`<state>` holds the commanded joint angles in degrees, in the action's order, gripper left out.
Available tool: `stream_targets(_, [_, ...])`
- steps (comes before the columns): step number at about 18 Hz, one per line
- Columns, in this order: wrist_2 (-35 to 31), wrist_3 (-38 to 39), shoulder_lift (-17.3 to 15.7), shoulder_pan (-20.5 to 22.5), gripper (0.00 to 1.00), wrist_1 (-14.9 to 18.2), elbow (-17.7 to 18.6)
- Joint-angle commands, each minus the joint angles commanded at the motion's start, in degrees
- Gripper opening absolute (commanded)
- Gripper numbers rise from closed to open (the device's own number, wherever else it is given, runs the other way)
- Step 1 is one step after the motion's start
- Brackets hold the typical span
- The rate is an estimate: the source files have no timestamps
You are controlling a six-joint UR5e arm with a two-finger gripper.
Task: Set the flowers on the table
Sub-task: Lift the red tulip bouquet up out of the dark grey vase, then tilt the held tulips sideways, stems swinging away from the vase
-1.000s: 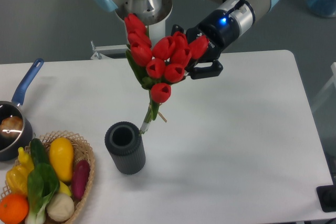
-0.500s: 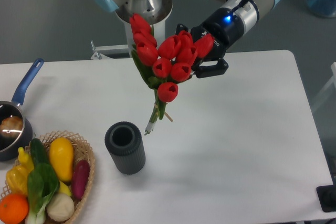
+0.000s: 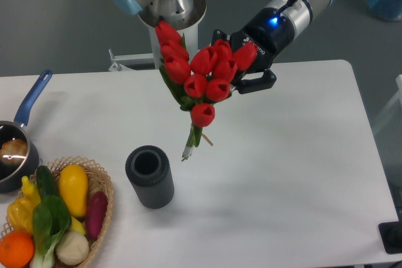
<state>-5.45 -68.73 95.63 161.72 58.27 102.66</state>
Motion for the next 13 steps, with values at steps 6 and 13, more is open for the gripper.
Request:
stream_targets(6, [-3.68,0.00,-1.67,0.97,0.24,0.09,0.70])
stream_targets(13, [-13.17,-0.26,-3.25,0.79,0.24,0.09,0.44])
